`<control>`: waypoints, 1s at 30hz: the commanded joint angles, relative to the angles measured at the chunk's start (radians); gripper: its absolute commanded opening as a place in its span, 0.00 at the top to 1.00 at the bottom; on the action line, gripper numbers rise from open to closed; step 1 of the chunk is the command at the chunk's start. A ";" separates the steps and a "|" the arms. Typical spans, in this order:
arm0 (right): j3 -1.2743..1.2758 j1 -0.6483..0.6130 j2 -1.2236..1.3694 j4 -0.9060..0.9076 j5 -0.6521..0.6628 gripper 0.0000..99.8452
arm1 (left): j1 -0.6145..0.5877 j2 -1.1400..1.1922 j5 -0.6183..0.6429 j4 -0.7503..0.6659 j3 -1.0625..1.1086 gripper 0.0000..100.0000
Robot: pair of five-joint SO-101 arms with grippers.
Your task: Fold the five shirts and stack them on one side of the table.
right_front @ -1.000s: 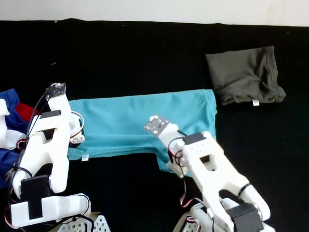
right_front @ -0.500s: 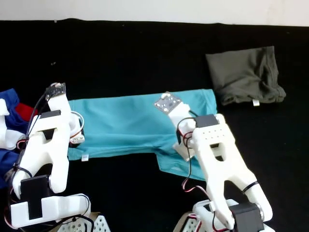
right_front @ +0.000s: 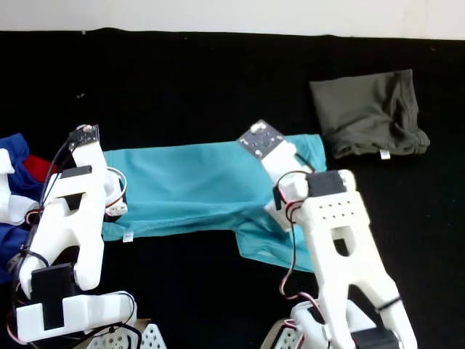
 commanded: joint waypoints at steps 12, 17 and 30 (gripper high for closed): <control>-0.082 0.015 -0.051 0.162 0.063 0.84 | -0.019 -0.002 0.008 -0.031 0.001 0.99; -0.070 0.005 -0.050 0.271 0.048 0.83 | -0.019 -0.002 0.008 -0.031 0.001 0.99; 0.317 0.013 -0.042 -0.012 0.006 0.80 | -0.019 -0.002 0.008 -0.031 0.001 0.99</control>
